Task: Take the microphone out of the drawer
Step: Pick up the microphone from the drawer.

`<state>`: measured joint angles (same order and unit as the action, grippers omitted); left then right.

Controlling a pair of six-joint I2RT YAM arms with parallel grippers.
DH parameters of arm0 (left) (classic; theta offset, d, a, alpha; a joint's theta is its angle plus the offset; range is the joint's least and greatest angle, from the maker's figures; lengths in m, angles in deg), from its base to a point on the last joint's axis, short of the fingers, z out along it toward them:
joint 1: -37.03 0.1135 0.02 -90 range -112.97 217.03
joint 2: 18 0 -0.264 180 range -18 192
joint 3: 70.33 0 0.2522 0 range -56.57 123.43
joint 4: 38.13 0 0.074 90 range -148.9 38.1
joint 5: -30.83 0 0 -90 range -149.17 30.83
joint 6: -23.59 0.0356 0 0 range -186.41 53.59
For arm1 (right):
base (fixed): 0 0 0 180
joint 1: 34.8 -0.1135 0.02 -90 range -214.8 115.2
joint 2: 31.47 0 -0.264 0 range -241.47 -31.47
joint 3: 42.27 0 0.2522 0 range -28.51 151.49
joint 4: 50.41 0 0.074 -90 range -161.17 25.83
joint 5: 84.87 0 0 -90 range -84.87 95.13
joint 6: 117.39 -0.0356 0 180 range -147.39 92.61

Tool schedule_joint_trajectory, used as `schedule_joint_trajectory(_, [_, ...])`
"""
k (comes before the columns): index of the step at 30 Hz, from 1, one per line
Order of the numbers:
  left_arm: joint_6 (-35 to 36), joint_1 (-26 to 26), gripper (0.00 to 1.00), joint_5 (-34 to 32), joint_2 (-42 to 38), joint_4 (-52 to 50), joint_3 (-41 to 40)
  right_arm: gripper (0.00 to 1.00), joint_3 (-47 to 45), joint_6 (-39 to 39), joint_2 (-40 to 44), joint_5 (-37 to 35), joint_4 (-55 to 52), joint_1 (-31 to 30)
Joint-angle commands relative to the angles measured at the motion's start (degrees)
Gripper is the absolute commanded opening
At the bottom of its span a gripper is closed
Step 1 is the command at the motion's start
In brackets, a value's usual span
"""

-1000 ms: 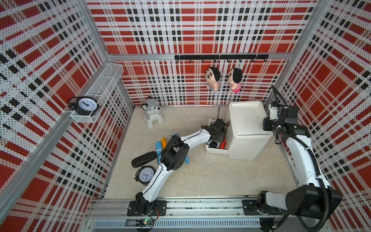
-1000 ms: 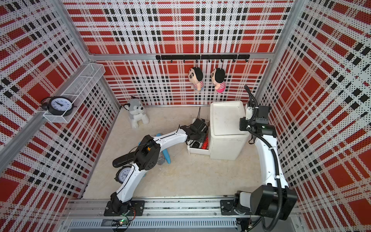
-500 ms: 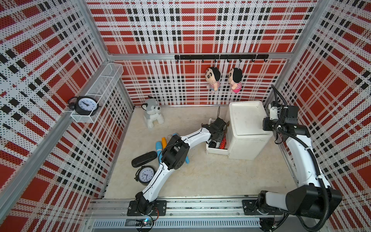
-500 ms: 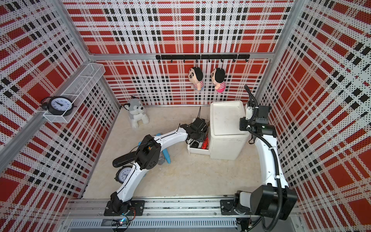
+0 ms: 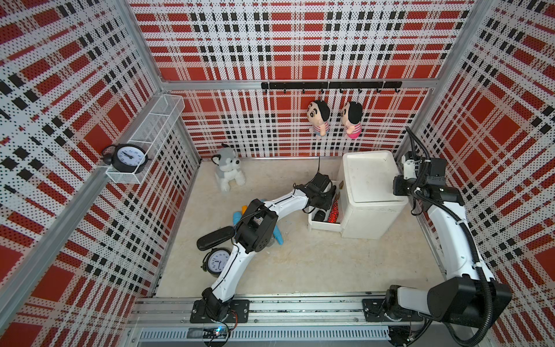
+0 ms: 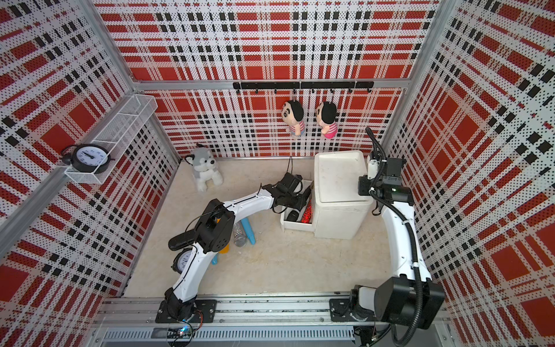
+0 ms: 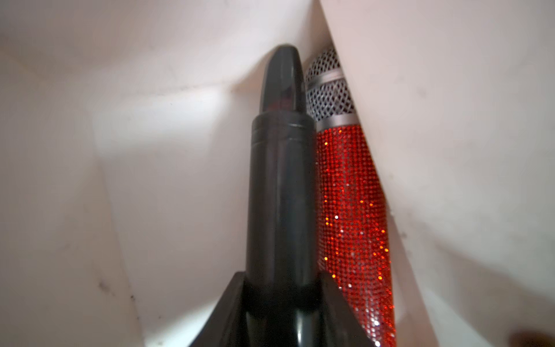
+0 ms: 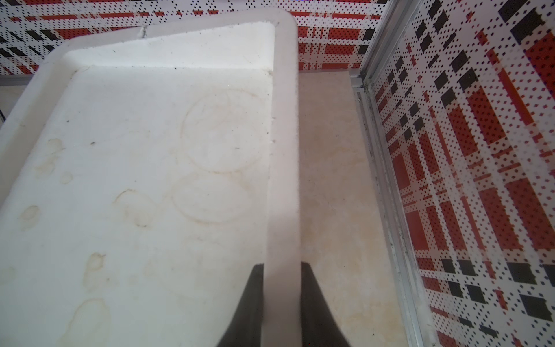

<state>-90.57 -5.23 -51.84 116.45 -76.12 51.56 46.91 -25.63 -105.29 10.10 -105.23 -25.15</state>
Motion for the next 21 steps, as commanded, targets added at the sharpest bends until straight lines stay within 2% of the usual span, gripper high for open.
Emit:
schedule_joint_trajectory(1, [-2.8,3.1,0.0,-0.2,-1.8,-3.7,-4.0,0.0,1.6,1.7,2.8,0.0,4.5,0.3])
schedule_joint_trajectory(8, [-6.8,5.9,0.0,2.8,-6.9,1.6,-9.6,0.0,1.3,1.8,3.1,-0.1,4.6,0.2])
schedule_joint_trajectory(15, [-11.2,9.3,0.0,14.5,-10.7,9.3,-15.0,0.0,1.5,1.7,2.9,-0.2,4.5,0.1])
schedule_joint_trajectory(21, [-14.9,10.8,0.0,21.1,-11.2,15.2,-17.7,0.0,1.2,2.3,3.7,0.3,5.2,-0.5])
